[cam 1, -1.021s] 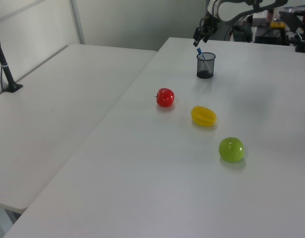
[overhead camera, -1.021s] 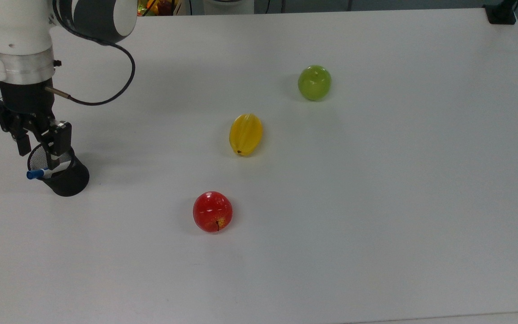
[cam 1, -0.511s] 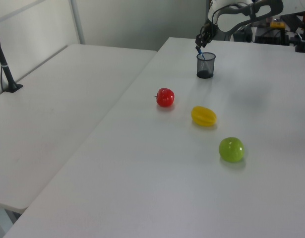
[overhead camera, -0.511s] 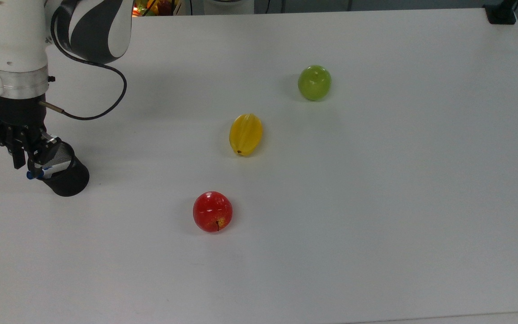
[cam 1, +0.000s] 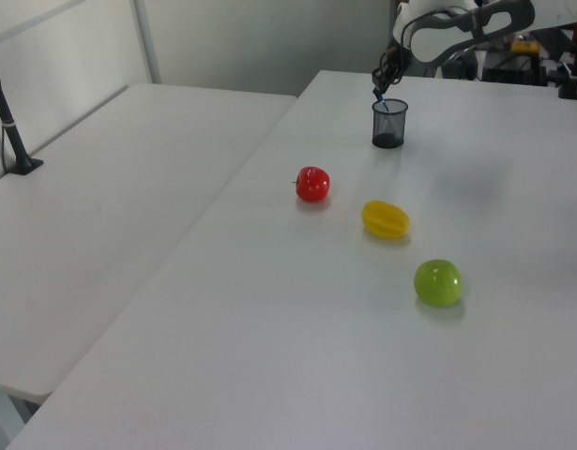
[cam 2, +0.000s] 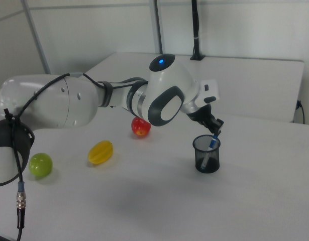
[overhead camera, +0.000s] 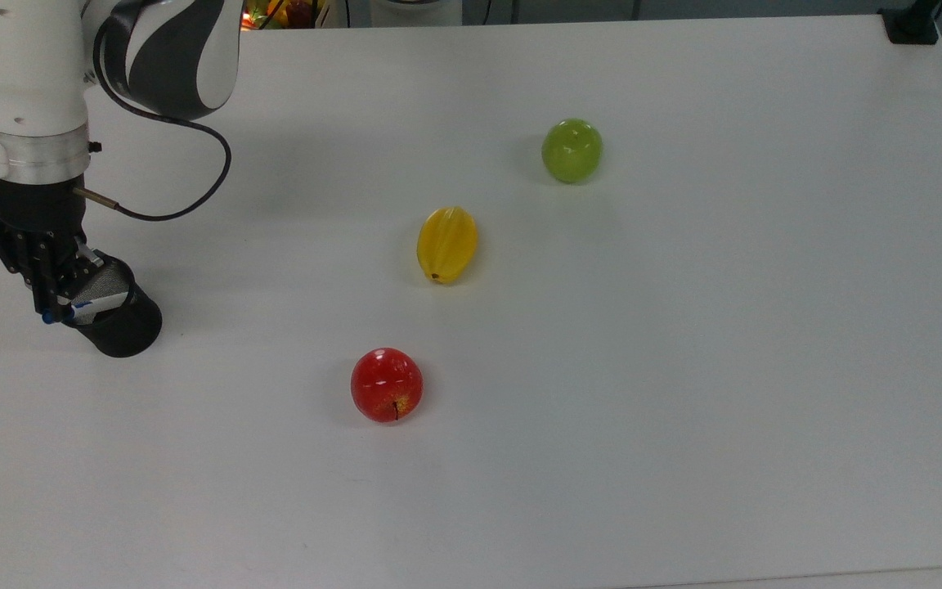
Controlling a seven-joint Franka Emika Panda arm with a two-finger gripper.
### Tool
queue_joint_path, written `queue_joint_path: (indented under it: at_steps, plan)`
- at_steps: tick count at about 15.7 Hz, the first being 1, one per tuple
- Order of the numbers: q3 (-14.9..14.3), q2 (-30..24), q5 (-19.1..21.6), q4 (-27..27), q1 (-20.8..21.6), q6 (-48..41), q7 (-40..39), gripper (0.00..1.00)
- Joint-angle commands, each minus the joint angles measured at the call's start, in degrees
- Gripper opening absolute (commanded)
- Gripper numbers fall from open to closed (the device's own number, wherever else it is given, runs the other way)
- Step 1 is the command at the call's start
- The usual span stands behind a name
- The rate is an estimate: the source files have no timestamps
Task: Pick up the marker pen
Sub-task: 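Lower the gripper onto the blue-capped marker and close on it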
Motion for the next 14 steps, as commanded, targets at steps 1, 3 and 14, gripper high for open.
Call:
queue_joint_path:
  at_steps: [1,3,14]
  plan:
    - [-0.67,0.61,-0.45,1.00,0.35,0.52,-0.95,0.16]
    - [-0.67,0.61,-0.46,0.91,0.35,0.52,-1.04,0.20]
    - [-0.67,0.61,-0.46,0.64,0.26,0.43,-2.71,0.21]
